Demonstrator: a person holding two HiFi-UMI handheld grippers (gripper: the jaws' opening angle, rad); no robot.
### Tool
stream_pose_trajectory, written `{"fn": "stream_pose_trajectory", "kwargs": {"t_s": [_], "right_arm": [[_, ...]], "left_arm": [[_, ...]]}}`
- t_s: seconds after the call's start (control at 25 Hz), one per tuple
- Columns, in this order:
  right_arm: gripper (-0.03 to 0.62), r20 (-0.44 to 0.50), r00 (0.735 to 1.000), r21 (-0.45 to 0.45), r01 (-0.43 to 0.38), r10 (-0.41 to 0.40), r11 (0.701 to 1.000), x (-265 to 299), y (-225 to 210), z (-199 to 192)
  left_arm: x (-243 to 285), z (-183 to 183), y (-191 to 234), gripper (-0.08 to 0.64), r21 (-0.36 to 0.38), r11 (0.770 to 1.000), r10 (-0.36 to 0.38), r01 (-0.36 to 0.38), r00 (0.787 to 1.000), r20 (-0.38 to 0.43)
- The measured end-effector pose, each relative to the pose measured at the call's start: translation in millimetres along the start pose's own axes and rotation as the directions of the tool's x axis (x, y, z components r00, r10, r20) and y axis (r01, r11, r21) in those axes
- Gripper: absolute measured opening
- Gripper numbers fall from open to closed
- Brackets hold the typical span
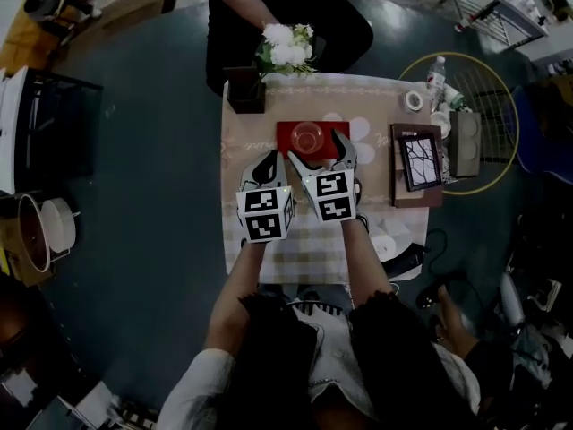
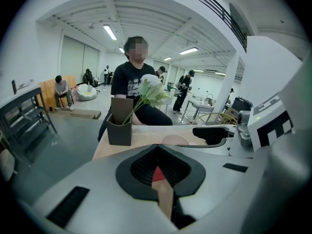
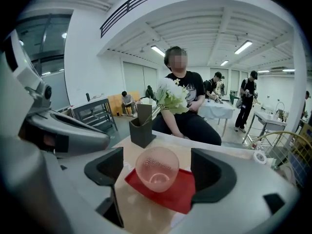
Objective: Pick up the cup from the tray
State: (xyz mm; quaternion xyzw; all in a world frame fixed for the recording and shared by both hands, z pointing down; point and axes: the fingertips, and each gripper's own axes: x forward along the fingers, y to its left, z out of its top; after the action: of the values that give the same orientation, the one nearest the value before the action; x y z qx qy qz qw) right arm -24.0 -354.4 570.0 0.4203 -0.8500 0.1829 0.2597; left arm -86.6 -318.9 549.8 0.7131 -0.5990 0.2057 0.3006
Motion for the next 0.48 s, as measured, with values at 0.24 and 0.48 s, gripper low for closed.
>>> {"fn": "stream_pose_trajectory", "kwargs": {"t_s": [0.24, 0.48], "right_arm": [[0.416, -0.025, 1.0, -0.041, -0.021, 0.02, 0.999, 30, 2, -7], [0.416, -0.08, 0.997, -0.049, -0.005, 0.002, 0.999, 47, 0, -22]], "left_arm": [[16, -12, 17, 0.006, -0.064, 0.997, 0.046, -0.046, 0.999, 0.001], [23, -15, 26, 0.006, -0.079, 0.995, 0.053, -0.054, 0.999, -0.005]]}}
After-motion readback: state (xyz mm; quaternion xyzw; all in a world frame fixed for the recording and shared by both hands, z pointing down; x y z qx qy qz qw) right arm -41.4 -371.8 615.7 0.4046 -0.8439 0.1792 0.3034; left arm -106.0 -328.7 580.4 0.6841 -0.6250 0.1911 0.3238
